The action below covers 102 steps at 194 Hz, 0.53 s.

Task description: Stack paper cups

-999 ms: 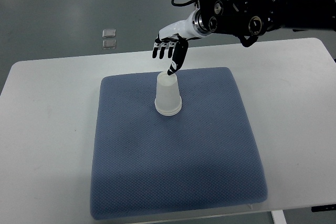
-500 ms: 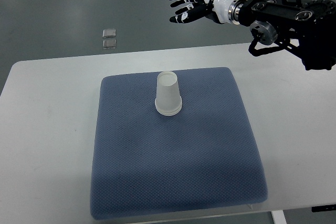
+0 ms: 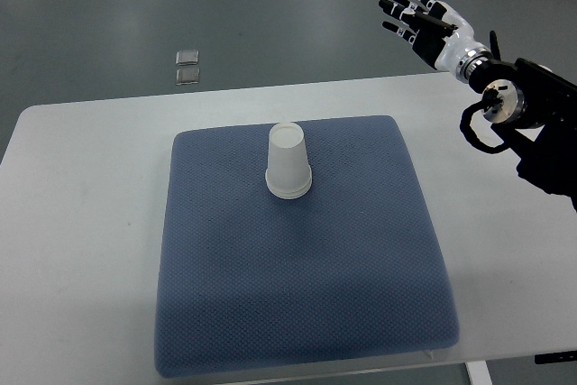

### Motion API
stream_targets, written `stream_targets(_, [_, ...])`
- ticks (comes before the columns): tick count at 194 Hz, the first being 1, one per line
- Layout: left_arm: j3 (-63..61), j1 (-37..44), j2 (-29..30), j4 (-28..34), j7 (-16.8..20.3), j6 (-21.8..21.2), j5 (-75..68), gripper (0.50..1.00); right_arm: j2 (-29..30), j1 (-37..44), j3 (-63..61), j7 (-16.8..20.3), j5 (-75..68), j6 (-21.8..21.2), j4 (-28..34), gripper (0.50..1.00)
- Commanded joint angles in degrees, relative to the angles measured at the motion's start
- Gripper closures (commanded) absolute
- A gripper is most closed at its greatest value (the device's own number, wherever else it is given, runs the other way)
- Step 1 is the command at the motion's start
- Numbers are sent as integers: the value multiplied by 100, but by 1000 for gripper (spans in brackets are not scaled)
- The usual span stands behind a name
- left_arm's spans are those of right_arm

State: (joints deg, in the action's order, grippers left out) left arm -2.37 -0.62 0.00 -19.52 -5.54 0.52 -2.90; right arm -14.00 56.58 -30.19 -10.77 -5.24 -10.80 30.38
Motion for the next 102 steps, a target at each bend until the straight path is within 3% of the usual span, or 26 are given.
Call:
stream_targets(1, [0, 0, 0, -8, 0, 1, 0, 500, 2, -252, -162, -48, -3, -168, -76, 576])
stream_targets(27, [0, 9, 0, -26, 0, 1, 0, 500, 11, -480, -461, -250, -3, -388, -103, 576])
stream_targets(102, [0, 9, 0, -35, 0, 1, 0, 500, 143, -762, -698, -259, -3, -599, -103, 576])
